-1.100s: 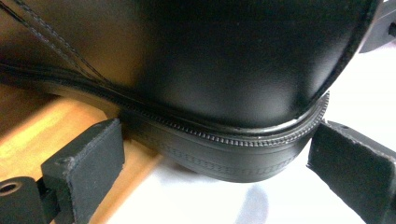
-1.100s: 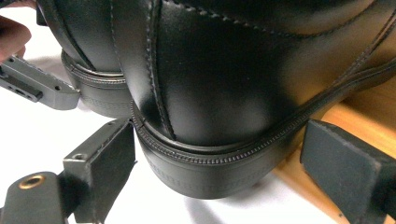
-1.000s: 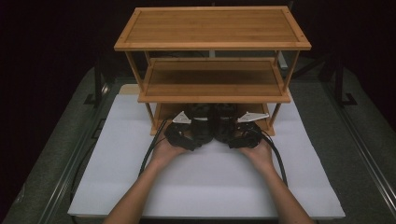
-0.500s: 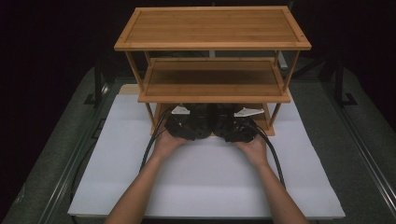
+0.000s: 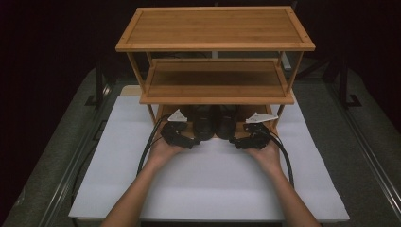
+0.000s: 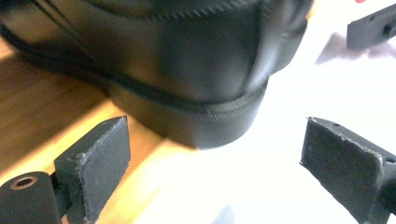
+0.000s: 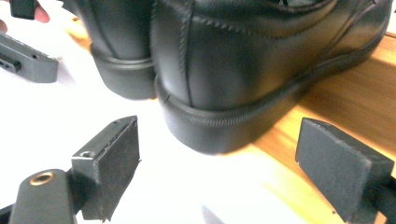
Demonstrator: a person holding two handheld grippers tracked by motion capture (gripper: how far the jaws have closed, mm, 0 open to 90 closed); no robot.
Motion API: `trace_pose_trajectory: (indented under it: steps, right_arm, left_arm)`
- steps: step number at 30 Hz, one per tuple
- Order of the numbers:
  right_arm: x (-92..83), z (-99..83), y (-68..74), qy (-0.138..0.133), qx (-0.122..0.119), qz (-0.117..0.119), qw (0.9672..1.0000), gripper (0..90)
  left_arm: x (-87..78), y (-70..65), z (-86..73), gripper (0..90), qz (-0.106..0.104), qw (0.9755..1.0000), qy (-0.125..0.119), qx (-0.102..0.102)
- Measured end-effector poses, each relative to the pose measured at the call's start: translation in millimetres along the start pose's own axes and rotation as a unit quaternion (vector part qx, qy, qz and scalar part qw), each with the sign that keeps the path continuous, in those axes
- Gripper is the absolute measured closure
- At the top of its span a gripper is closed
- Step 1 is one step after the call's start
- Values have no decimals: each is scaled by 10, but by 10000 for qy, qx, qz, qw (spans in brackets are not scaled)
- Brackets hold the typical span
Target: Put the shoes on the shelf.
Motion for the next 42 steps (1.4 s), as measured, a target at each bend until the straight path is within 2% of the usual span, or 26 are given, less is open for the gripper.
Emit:
trace_pose_trajectory:
  steps: [7, 14, 18, 23, 30, 34, 39, 42]
  right_arm:
    - [-316, -76, 27, 2, -83, -9, 10000, 134]
    - [-679, -227, 20, 69, -43, -8, 10000, 130]
    - [-893, -360, -3, 169, -87, -242, 9995, 96]
    - [-1124, -520, -19, 271, -45, -344, 9990, 27]
    - [-1452, -817, -52, 485, -15, -571, 9972, 24]
    - [-1540, -926, -66, 634, -4, -664, 9958, 24]
    - [-1548, -1001, -76, 853, -85, -756, 9934, 24]
    - [-1544, -1010, -74, 891, -95, -785, 9929, 24]
  left_arm:
    - [-337, -112, -107, 79, 16, 9999, -33, 127]
    - [-716, -181, -286, 79, 125, 9997, 116, 182]
    - [-938, -213, -451, 79, 261, 9991, 231, 241]
    - [-1185, -279, -658, 79, 350, 9982, 407, 271]
    - [-1461, -343, -858, 78, 522, 9965, 574, 309]
    - [-1588, -368, -977, 78, 589, 9960, 636, 221]
    - [-1660, -357, -1107, 78, 698, 9945, 747, 208]
    - [-1668, -338, -1139, 78, 671, 9952, 695, 138]
Point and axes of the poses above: each handheld gripper's, and its own axes: x roughly forward along the jaws, z roughly out of its top, y roughly to its left, the point moved 7 cm from there along x, roughly forward along the jaws, and after that the axes turned 12 degrees about -y, right-handed, at the moved point
